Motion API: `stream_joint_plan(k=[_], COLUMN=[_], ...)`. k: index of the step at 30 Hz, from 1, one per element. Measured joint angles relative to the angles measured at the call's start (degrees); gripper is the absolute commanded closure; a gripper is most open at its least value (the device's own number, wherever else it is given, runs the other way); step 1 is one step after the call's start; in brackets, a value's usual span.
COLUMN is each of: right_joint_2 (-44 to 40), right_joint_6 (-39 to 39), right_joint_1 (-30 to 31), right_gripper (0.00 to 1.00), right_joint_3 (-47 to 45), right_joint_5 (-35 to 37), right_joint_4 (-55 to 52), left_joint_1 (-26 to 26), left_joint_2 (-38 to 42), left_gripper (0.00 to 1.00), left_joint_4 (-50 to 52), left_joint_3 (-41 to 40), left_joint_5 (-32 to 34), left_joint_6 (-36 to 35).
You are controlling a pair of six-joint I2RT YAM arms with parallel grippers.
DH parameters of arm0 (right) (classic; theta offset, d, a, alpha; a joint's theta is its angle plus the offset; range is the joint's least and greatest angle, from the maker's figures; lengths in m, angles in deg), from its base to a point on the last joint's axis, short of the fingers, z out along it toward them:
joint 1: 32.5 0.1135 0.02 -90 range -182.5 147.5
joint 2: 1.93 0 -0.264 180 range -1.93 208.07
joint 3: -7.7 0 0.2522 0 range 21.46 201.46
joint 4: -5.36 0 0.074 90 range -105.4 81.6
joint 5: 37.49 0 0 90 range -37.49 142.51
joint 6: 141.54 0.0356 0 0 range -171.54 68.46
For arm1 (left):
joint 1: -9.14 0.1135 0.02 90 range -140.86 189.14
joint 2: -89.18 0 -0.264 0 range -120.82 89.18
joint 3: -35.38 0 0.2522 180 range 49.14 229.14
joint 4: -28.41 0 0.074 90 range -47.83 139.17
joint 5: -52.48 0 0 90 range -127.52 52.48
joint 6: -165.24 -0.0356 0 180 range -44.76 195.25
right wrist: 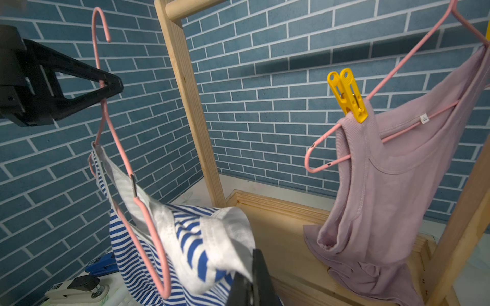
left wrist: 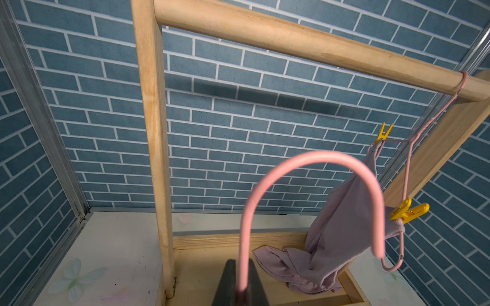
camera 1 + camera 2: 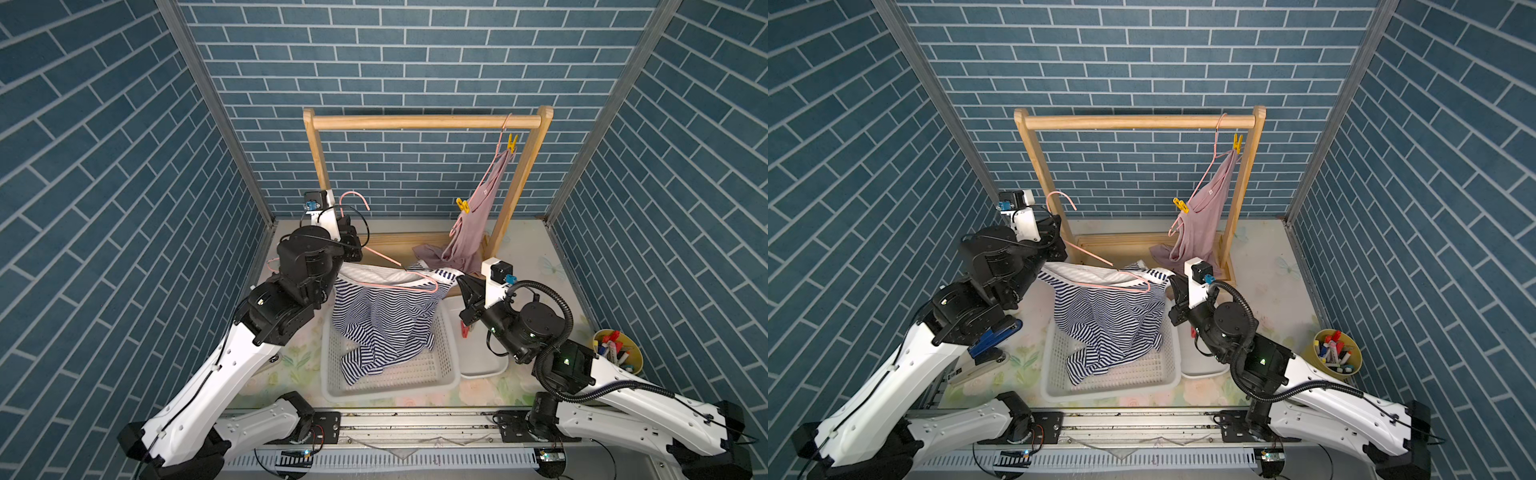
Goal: Remove the clothespins securing tank tops to the hanger
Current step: Remove the tank top from the hanger.
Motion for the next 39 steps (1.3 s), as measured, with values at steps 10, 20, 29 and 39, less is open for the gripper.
stream_joint_plan(k=[10, 20, 29, 39], right_joint_2=[2.82, 2.19, -2.64, -12.70], right_joint_6=[0.46, 1.77, -3.30, -4.79], right_joint_1=[-0.44, -0.48, 3.45, 3.98], right_gripper=[0.91, 0.47, 0.24, 0.22], right_joint_3=[-3.13, -14.21, -16.46, -17.25], right_joint_5=[-2.84, -5.22, -3.61, -0.96], right_joint_4=[-0.74, 6.16, 7.21, 0.63], left_joint_1=[-0.50, -5.53, -11.91, -12.17], left_joint_2=[-1.29, -10.49, -16.11, -15.96], left_gripper=[1.00, 1.00, 1.00, 1.00], left_joint_4=[0.37, 2.34, 3.65, 3.41], left_joint_3=[7.17, 18.82, 24.98, 25.03], left_joint_5=[-2.73, -2.93, 0.87, 2.97], left_joint_6=[-0.55, -5.18, -10.27, -10.73])
